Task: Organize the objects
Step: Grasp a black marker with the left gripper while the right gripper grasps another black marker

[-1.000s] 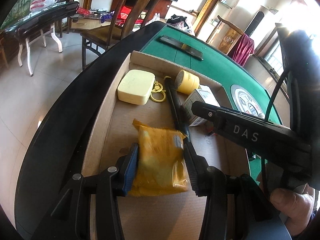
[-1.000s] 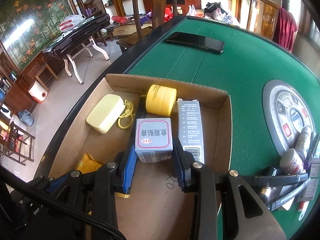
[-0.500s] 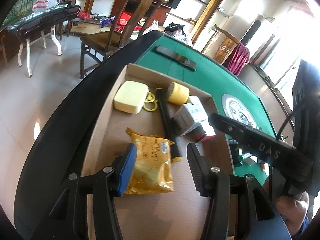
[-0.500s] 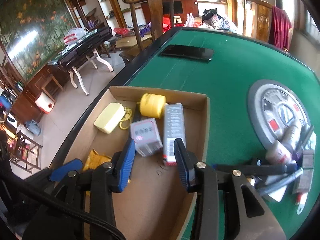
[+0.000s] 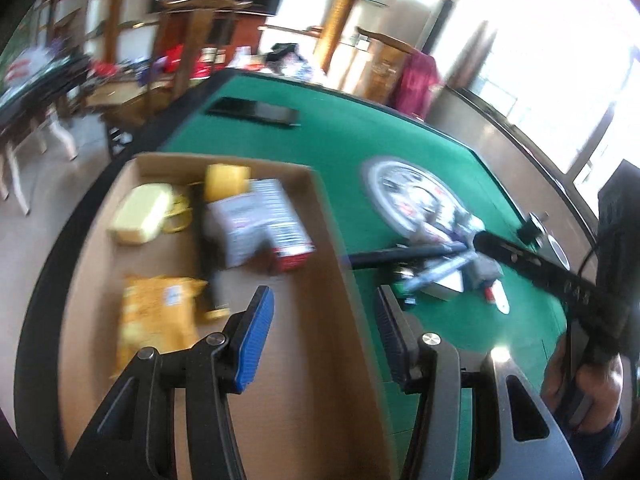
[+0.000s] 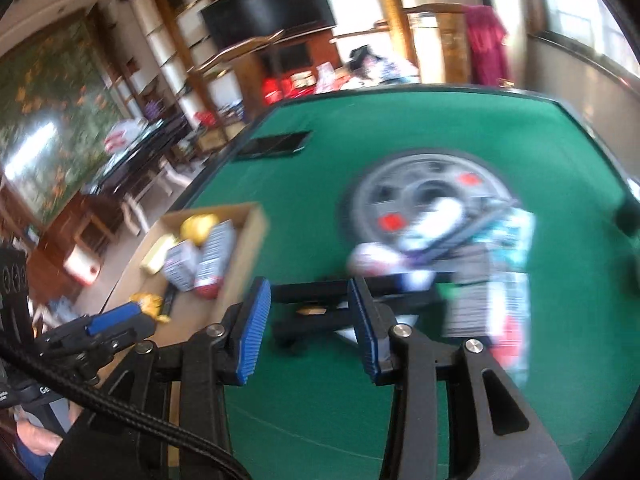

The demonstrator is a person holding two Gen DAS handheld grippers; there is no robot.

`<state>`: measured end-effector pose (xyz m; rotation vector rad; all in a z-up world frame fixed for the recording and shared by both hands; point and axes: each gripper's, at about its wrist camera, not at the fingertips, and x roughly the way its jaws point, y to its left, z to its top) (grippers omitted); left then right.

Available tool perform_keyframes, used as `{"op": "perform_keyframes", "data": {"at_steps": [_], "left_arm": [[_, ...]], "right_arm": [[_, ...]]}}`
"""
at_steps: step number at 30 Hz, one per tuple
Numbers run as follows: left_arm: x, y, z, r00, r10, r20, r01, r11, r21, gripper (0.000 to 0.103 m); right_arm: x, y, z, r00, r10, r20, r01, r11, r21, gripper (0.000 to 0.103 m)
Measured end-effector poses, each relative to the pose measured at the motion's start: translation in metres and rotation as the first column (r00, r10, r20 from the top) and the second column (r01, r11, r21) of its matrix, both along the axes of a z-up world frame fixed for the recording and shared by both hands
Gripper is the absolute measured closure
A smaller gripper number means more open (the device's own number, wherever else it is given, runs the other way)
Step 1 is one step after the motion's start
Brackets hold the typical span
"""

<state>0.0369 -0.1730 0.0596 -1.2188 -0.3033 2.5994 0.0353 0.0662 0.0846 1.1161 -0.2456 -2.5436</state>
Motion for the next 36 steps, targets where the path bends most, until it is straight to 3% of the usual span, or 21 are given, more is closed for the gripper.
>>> {"op": "perform_keyframes", "data": {"at_steps": [5, 11, 16, 20, 24, 27, 33, 36], "left_arm": [[-0.028, 0.056, 0.007, 0.99, -0.136, 0.023, 0.138, 0.987, -0.08, 0.057], [-0.083, 0.101, 0.001, 0.983, -0.161, 0.094, 0.171, 0.979, -0.112, 0.057], [-0.111, 0.118, -0.017, 0.97, -0.161, 0.181, 0.184, 0.976, -0.117, 0.057], [-0.094, 0.125, -0.022, 0.953, -0.187, 0.24, 0.213, 0.973, -0.087, 0.056], [-0.058, 0.139, -0.018, 0.923, -0.29, 0.253, 0.29, 0.956, 0.039, 0.056], [-0.049, 0.148, -0.009, 0.934, -0.281, 0.22, 0.289, 0.957, -0.003, 0.056], [-0.047, 0.145, -0.016, 0.944, -0.226, 0.24, 0.241, 0.97, -0.034, 0.057], [-0.047, 0.149, -0.024, 0.943, -0.227, 0.243, 0.254, 0.963, -0.085, 0.074]], "right_arm": [[-0.009, 0.077, -0.011, 0.992, -0.127, 0.027, 0.129, 0.988, -0.09, 0.052], [-0.021, 0.133, -0.044, 0.979, -0.187, 0.081, 0.199, 0.964, -0.177, 0.052], [-0.027, 0.151, -0.056, 0.977, -0.18, 0.119, 0.203, 0.951, -0.234, 0.052], [-0.025, 0.153, -0.053, 0.978, -0.173, 0.113, 0.197, 0.946, -0.259, 0.052], [-0.02, 0.155, -0.051, 0.979, -0.177, 0.098, 0.197, 0.944, -0.263, 0.052], [-0.019, 0.156, -0.052, 0.978, -0.185, 0.095, 0.203, 0.944, -0.26, 0.052], [-0.016, 0.163, -0.053, 0.974, -0.206, 0.092, 0.223, 0.94, -0.257, 0.052], [-0.017, 0.162, -0.053, 0.975, -0.201, 0.091, 0.218, 0.943, -0.253, 0.052]]}}
